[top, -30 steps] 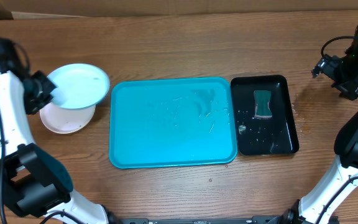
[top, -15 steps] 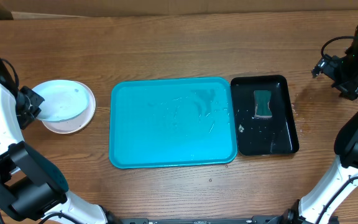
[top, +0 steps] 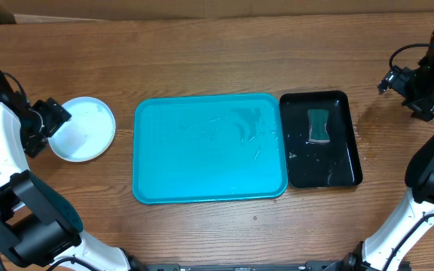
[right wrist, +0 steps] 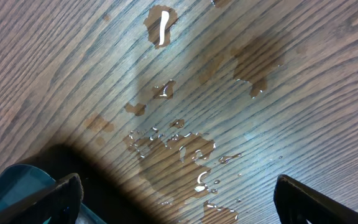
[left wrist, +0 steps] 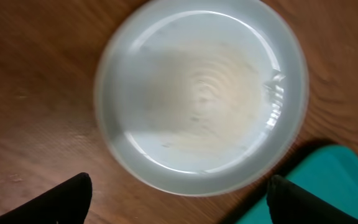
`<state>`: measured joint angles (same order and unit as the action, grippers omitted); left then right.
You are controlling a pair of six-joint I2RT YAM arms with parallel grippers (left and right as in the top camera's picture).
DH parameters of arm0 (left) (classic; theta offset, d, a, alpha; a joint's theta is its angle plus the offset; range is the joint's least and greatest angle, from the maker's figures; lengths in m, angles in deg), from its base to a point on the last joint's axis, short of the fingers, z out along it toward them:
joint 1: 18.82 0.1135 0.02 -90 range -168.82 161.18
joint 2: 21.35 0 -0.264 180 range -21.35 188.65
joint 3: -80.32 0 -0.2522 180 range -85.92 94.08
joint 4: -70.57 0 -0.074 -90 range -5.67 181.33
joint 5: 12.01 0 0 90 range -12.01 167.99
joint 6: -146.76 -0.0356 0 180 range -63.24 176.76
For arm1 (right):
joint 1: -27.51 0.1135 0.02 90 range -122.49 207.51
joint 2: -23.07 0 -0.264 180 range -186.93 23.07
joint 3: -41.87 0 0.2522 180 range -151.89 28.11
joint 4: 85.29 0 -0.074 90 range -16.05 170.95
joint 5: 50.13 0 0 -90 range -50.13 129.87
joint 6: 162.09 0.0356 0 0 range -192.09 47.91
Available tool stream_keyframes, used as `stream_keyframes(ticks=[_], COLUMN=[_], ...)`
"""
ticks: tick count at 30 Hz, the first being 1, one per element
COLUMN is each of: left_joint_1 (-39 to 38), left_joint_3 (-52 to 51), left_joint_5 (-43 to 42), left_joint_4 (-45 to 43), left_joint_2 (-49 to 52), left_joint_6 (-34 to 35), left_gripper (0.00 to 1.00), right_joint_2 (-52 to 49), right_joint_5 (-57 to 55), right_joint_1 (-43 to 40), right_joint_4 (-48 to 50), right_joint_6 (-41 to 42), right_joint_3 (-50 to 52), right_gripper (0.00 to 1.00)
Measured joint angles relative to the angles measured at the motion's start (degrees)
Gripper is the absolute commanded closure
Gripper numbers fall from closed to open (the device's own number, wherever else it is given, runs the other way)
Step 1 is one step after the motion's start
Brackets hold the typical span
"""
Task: Clean dirty plates on tray and stack at the side
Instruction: 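Release the plate and hold left gripper above the stack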
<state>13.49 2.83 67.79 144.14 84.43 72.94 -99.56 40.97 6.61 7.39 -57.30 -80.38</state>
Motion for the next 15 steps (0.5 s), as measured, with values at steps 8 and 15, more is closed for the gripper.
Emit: stream_keyframes(ticks=[8, 15], left_joint_1=[-6.34, -13.33], left_joint_3=[0.0, 0.0], left_joint_5=[-11.32, -13.33], left_joint_4=[-0.11, -0.11], left_joint_2=[0.0, 0.0], left_joint_6=[-6.14, -7.41], left_gripper=[0.0, 0.0], right_joint_2=[0.0, 0.0], right_joint_5=[0.02, 0.0], right_joint_1=[0.0, -0.02], right_joint_4=[-0.04, 0.0], right_joint_6=[0.0, 0.0], right_joint_3=[0.0, 0.0], right_gripper=[0.0, 0.0])
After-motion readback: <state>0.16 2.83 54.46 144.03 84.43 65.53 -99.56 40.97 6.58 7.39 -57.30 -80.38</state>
